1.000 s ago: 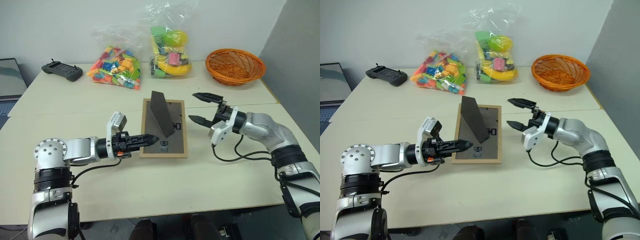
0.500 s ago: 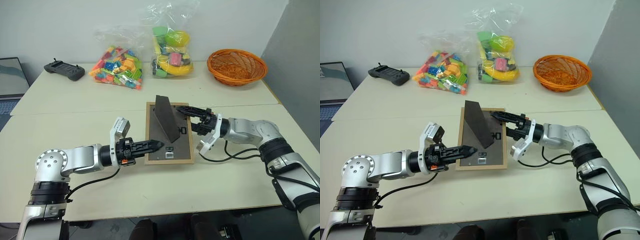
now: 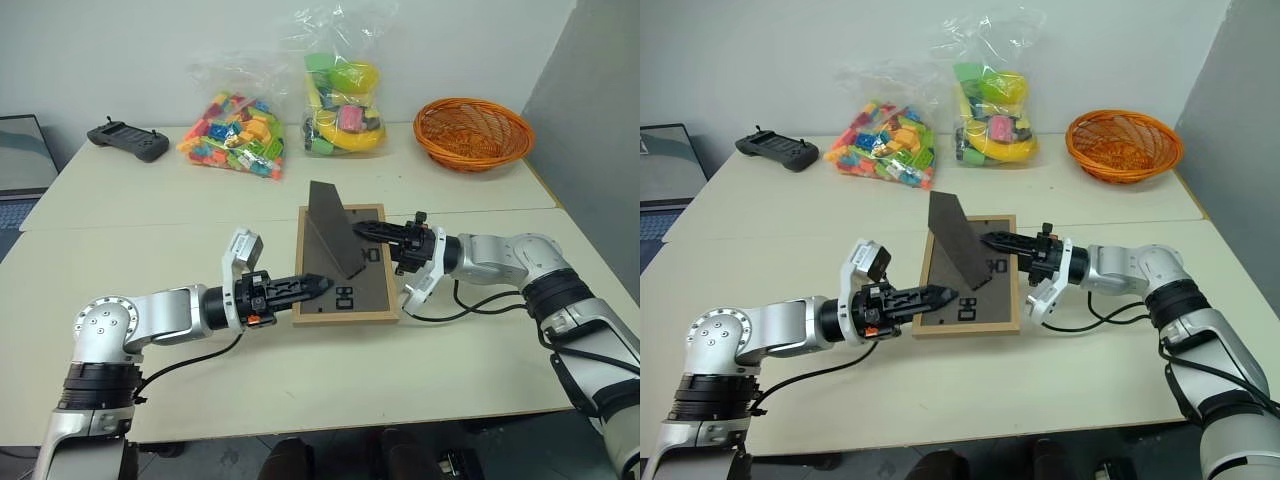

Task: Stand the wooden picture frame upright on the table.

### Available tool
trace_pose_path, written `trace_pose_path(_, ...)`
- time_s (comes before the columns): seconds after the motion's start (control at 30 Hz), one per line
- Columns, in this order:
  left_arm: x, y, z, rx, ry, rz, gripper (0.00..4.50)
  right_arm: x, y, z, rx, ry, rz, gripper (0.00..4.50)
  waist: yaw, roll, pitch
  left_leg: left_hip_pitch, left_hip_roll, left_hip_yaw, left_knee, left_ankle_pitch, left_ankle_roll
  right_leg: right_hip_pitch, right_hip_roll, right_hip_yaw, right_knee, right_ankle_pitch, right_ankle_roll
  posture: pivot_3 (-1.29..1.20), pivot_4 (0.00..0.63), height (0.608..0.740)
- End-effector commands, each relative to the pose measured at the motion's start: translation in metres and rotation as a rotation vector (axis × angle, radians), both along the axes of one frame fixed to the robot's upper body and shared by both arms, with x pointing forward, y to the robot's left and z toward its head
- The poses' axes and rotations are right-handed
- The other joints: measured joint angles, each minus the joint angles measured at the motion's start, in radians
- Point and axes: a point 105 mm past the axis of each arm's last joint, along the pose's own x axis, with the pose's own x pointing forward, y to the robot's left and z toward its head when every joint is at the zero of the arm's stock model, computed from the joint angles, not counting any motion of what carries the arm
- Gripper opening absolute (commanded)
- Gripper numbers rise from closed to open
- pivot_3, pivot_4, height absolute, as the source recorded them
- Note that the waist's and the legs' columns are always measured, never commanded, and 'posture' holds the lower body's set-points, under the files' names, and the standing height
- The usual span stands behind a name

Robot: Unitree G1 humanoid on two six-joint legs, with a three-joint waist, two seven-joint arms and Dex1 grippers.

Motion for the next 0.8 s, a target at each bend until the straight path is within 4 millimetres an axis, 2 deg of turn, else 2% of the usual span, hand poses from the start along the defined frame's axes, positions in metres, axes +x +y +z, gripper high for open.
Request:
trace_pose_path(0.03,0.019,0.026,0.019,-0.003,-0.064,0.170,2.90,0.003,-0.003,0.026,0.082,-0.022,-0.001,1.34,0.000,0.000,0.000,0.000,0.000,0.000,0.000,0.000,0.000,0.000,0.000,0.000,0.000,0.000,0.000,0.00,0.150,0.740)
trace_pose_path(0.07,0.022,0.035,0.021,0.033,-0.086,0.216,3.26,0.009,-0.006,0.026,0.090,0.006,-0.027,1.34,-0.001,0.000,0.000,0.000,0.000,0.000,0.000,0.000,0.000,0.000,0.000,0.000,0.000,0.000,0.000,0.00,0.150,0.740)
trace_pose_path(0.17,0.021,0.052,0.025,0.171,-0.181,0.292,3.91,0.021,-0.011,0.025,0.127,0.123,-0.081,1.34,-0.002,-0.001,0.000,0.000,0.000,0.000,0.000,0.000,0.000,0.000,0.000,0.000,0.000,0.000,0.000,0.00,0.150,0.740)
trace_pose_path(0.2,0.018,0.056,0.025,0.240,-0.221,0.312,3.96,0.026,-0.011,0.020,0.118,0.189,-0.101,1.34,-0.003,-0.001,0.000,0.000,0.000,0.000,0.000,0.000,0.000,0.000,0.000,0.000,-0.001,0.000,0.000,0.00,0.150,0.740)
trace_pose_path(0.23,0.016,0.061,0.025,0.323,-0.272,0.334,4.33,0.030,-0.010,0.013,0.088,0.260,-0.118,1.34,-0.005,-0.002,0.001,0.000,0.000,0.001,0.000,0.000,0.000,0.000,0.000,0.000,-0.001,0.000,0.000,0.00,0.150,0.740)
trace_pose_path(0.27,0.012,0.062,0.023,0.404,-0.321,0.344,4.48,0.034,-0.008,0.010,0.103,0.344,-0.138,1.34,-0.008,-0.002,0.001,0.000,0.001,0.001,-0.001,0.000,0.000,0.001,0.001,0.000,-0.002,0.000,0.000,0.00,0.150,0.740)
trace_pose_path(0.3,0.009,0.063,0.022,0.456,-0.356,0.348,4.50,0.036,-0.008,0.009,0.115,0.409,-0.146,1.34,-0.011,-0.002,0.001,0.000,0.001,0.001,-0.001,0.000,0.000,0.001,0.001,0.000,-0.003,0.000,0.000,0.00,0.150,0.740)
trace_pose_path(0.37,0.005,0.057,0.017,0.637,-0.510,0.387,4.50,0.046,-0.001,0.007,0.159,0.721,-0.170,1.34,-0.012,-0.002,0.001,0.000,0.002,0.000,-0.001,0.000,0.001,0.002,0.000,0.000,-0.005,0.000,0.000,0.00,0.150,0.740)
trace_pose_path(0.47,0.001,0.052,0.014,0.754,-0.698,0.466,4.50,0.033,0.012,0.000,0.109,1.164,-0.037,1.34,-0.006,-0.001,0.002,0.001,0.003,-0.002,-0.001,-0.002,0.003,0.006,0.000,-0.003,-0.008,0.000,0.000,0.00,0.150,0.740)
trace_pose_path(0.57,0.001,0.051,0.016,0.809,-0.850,0.558,4.50,0.032,0.021,0.004,0.177,1.517,0.042,1.34,0.005,-0.001,0.002,0.000,0.003,-0.003,-0.001,-0.004,0.007,0.006,0.000,-0.005,-0.008,0.000,0.000,0.00,0.150,0.740)
trace_pose_path(0.67,0.004,0.050,0.020,0.794,-0.910,0.620,4.50,0.039,0.031,0.002,0.258,1.705,0.071,1.34,0.009,-0.001,0.002,0.001,0.003,-0.005,-0.002,-0.005,0.009,0.006,-0.001,-0.008,-0.007,0.001,-0.002,0.00,0.150,0.740)
trace_pose_path(0.8,0.004,0.045,0.016,0.753,-0.913,0.634,4.50,0.056,0.044,-0.021,0.344,1.758,-0.002,1.34,0.011,-0.001,0.002,0.001,0.003,-0.005,-0.002,-0.005,0.009,0.006,-0.001,-0.010,-0.007,0.002,-0.002,0.00,0.150,0.740)
